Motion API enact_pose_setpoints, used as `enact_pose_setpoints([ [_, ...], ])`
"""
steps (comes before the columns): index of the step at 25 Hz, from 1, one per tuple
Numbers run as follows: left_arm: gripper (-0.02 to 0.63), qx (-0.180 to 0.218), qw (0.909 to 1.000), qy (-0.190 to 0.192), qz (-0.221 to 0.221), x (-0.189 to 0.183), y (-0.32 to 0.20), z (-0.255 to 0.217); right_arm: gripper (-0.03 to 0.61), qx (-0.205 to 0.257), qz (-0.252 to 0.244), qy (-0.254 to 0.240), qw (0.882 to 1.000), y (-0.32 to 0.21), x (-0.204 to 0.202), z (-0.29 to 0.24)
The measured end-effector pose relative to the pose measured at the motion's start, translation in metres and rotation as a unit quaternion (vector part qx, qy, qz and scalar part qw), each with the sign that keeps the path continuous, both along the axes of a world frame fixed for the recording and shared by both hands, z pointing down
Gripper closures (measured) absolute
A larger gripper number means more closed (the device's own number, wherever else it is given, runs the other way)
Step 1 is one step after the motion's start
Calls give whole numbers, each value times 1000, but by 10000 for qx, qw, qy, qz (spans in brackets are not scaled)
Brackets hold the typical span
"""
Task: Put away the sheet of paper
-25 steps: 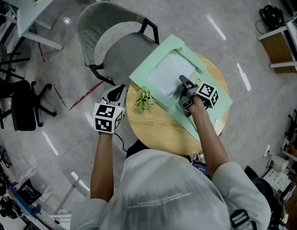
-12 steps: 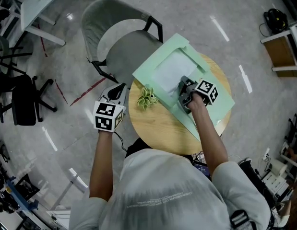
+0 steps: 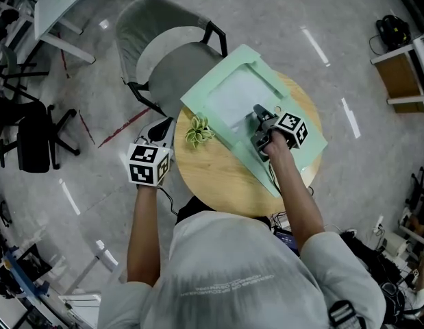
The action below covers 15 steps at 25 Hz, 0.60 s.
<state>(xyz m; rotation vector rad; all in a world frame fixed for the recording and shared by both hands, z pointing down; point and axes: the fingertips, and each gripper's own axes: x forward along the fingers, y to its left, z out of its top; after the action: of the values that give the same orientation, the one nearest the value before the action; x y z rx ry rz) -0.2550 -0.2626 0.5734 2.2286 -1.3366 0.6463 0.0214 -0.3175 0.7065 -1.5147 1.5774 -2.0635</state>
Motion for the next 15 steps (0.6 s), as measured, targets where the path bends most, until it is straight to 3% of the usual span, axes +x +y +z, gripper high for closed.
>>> enact_pose_setpoints([
  [9,595,200,9995,23,-230,46,45,-30,365,303,-99,-31,9995,37,67,-48],
  [12,595,356,9990,30,-268,67,57,-44,423,774,-887,778,9900,54,92,-83],
  [15,595,516,9982,15,-290,85,71,-61,510,1476,-1550,1758,9609,66,113,-132],
])
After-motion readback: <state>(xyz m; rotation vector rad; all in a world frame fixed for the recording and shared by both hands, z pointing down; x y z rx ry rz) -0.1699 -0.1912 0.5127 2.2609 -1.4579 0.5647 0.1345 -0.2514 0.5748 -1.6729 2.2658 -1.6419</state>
